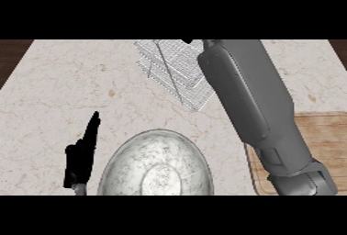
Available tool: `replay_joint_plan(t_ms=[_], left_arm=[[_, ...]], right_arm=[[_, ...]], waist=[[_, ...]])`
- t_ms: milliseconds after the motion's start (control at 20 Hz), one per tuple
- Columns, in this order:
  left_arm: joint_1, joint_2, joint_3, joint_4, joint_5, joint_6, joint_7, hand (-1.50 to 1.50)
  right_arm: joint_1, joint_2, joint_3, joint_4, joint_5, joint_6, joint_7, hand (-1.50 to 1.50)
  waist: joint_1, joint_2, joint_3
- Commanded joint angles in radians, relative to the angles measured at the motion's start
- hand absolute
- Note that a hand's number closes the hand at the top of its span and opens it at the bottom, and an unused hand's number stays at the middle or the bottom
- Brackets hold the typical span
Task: Pick the cupcake from the cutting board and place it in the tiered basket
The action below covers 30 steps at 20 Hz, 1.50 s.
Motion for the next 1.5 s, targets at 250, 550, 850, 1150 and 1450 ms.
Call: replay_joint_plan(t_ms=[250,550,850,1150,1450], left_arm=[[0.02,-0.029,-0.041,0.017,-0.026,-0.001,0.0,0.0],[-0.018,0.003,0.014,0.079,0.018,-0.055,-0.018,0.0],[0.025,-0.017,-0.012,0.007,-0.017,-0.007,0.029,0.0],[0.07,0.018,0.042,0.013,0.011,-0.021,0.01,0.0],[0.112,-0.014,0.04,0.014,-0.006,0.027,0.007,0.0]], right_arm=[[0.046,0.004,-0.115,0.136,-0.174,-0.367,-0.042,-1.5],[0.064,0.004,-0.08,0.162,-0.354,-0.588,-0.155,-1.5],[0.01,0.004,-0.11,0.091,-0.372,-0.732,-0.214,-1.5],[0.09,-0.033,-0.123,0.002,-0.136,-0.854,-0.069,-1.5],[0.199,-0.117,-0.194,-0.296,-0.11,-0.688,0.052,-1.5]], waist=[[0.026,0.015,-0.004],[0.026,0.011,-0.005],[-0.003,-0.001,-0.005],[-0.053,-0.017,-0.006],[-0.111,-0.036,-0.005]])
